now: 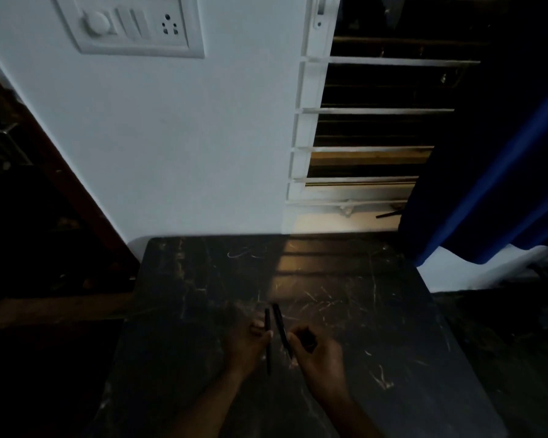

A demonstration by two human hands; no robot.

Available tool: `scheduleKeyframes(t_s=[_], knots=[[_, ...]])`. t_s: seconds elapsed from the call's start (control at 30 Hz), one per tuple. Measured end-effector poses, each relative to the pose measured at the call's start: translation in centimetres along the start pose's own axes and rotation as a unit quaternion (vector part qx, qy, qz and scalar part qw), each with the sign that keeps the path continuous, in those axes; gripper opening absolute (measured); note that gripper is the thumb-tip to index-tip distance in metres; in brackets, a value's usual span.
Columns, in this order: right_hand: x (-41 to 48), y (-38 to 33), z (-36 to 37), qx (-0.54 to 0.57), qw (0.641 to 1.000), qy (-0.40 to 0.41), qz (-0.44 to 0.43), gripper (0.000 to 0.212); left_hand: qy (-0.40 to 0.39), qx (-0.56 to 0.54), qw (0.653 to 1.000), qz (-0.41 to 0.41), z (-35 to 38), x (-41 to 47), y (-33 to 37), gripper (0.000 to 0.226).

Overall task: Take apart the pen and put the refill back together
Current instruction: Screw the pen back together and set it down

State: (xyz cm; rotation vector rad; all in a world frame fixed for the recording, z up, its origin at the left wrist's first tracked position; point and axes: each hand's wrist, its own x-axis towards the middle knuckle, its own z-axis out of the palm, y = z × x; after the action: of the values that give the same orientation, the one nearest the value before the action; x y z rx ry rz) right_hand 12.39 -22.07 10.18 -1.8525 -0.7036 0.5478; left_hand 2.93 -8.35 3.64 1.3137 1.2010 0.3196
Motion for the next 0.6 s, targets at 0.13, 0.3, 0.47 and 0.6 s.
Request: scheduleKeyframes(t_s=[0.13,0.3,0.47,0.6], knots=[[-0.1,3.2,0.7,-0.083,0.996,-0.034,0.023,0.012,0.011,0.168,0.985,0.021,0.4,1.1,-1.9,0.019],[-0.5,5.4,0.9,-0.127,0.990,-0.057,0.013,0.021,0.042,0.196,0.980,0.020,0.8,1.4,-2.9,0.022],[-0.4,6.4,0.7,-0.164,0.983,-0.075,0.028,0.023,0.046,0.248,0.965,0.068,0.4,1.5,-3.4,0.025],[-0.3,7.0,0.4,-0.186,0.976,-0.097,0.063,0.007,0.042,0.251,0.965,0.063,0.2,1.3,-3.8,0.024]])
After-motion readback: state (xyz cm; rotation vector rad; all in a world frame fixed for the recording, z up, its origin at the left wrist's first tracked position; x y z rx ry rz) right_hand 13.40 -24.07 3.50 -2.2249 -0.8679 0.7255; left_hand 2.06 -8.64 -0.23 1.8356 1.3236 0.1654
